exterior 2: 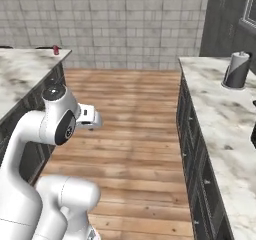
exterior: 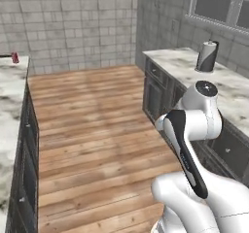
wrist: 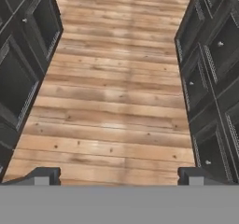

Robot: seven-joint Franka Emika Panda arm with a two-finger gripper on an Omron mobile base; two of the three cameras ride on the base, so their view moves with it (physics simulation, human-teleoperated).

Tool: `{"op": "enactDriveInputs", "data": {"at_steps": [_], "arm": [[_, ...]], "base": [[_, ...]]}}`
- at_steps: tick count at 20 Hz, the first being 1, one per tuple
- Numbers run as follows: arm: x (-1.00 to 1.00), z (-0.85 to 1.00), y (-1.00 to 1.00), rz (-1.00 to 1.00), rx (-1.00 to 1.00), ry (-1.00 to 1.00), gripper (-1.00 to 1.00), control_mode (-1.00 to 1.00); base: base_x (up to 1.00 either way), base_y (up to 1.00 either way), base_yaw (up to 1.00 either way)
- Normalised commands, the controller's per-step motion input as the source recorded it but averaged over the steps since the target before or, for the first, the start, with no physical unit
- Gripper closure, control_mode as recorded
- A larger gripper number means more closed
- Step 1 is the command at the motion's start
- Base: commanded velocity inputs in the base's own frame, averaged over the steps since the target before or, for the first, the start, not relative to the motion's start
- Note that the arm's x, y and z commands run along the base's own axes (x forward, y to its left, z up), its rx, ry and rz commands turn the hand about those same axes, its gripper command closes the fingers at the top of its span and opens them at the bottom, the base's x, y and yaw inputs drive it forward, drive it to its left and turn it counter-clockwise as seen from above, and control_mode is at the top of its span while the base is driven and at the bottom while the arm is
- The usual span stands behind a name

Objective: Four empty soda cans are scattered around the kitchen. Gather all the cans and cluster them next to the stove for recycling.

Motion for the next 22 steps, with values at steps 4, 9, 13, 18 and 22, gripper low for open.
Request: {"op": "enactDriveInputs", "data": {"at_steps": [4,9,13,18,22], "arm": [[0.00,0.00,0.00,0.00,0.00,0.00,-1.00,1.00],[0.00,0.00,0.00,0.00,0.00,0.00,-1.00,1.00],[0.00,0.00,0.00,0.00,0.00,0.00,-1.00,1.00],[0.00,0.00,0.00,0.00,0.00,0.00,-1.00,1.00],[0.00,0.00,0.00,0.00,0.00,0.00,-1.00,1.00]], "base": [[1.00,-0.01,-0.11],[1.00,0.00,-0.01],[1.00,0.00,0.18],[0.88,0.00,0.19],[0.53,0.00,0.20]]}}
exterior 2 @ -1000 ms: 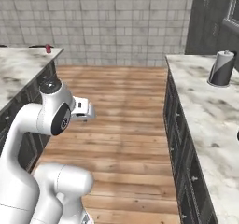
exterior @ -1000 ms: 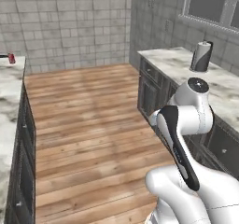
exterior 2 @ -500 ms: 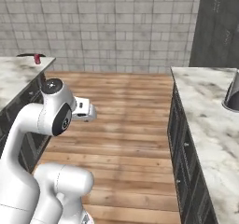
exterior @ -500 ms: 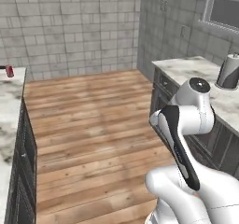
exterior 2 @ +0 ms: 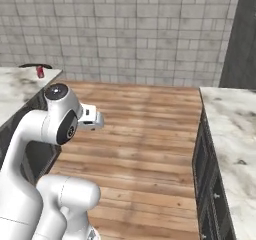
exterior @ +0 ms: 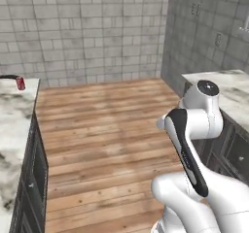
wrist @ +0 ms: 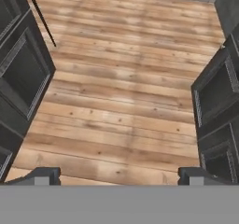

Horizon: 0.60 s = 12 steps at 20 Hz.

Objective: Four empty soda cans are scattered around the kitchen. Gather all the cans and cluster them next to the stove for recycling.

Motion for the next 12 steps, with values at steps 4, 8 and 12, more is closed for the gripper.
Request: {"op": "enactDriveInputs", "data": {"at_steps": [4,8,12], "arm": [[0.00,0.00,0.00,0.00,0.00,0.00,-1.00,1.00],[0.00,0.00,0.00,0.00,0.00,0.00,-1.00,1.00],[0.00,0.00,0.00,0.00,0.00,0.00,-1.00,1.00]], "base": [[0.06,-0.05,0.33],[0.15,-0.15,0.37],[0.54,-0.37,0.36]]}}
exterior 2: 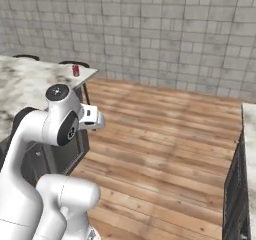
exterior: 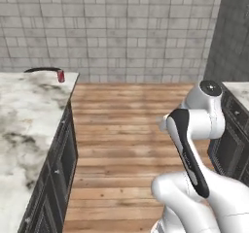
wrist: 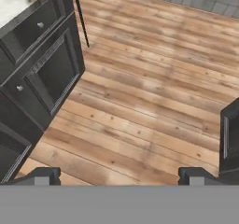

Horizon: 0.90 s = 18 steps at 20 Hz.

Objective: Four empty soda cans are scattered around the kitchen. Gather all the cans and cluster them next to the stove for recycling.

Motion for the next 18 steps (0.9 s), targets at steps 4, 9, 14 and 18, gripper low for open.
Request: {"op": "enactDriveInputs", "data": {"at_steps": [4,9,14,18], "arm": [[0.00,0.00,0.00,0.00,0.00,0.00,-1.00,1.00],[0.00,0.00,0.00,0.00,0.00,0.00,-1.00,1.00],[0.00,0.00,0.00,0.00,0.00,0.00,-1.00,1.00],[0.00,0.00,0.00,0.00,0.00,0.00,-1.00,1.00]], "base": [[0.71,-0.51,0.23],[0.65,-0.57,0.22],[0.28,-0.45,0.37],[0.24,-0.41,0.37]]}}
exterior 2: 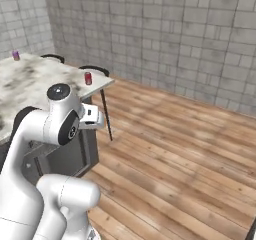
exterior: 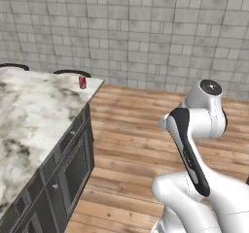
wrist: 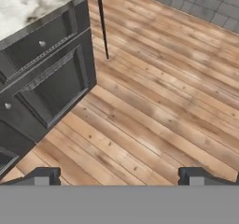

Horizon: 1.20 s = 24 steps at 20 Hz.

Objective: Four empty soda cans are scattered around the kitchen. Gather all the cans and cluster them next to the stove for recycling.

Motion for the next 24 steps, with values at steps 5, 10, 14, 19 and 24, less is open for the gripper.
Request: {"op": "enactDriveInputs", "data": {"at_steps": [5,10,14,19,24], "arm": [[0.00,0.00,0.00,0.00,0.00,0.00,-1.00,1.00],[0.00,0.00,0.00,0.00,0.00,0.00,-1.00,1.00],[0.00,0.00,0.00,0.00,0.00,0.00,-1.00,1.00],[0.00,0.00,0.00,0.00,0.00,0.00,-1.00,1.00],[0.00,0.00,0.00,0.00,0.00,0.00,-1.00,1.00]], "base": [[0.31,-0.47,0.36],[0.37,-0.39,0.21],[0.41,-0.47,0.18],[0.29,-0.48,0.23],[0.27,-0.30,0.30]]}}
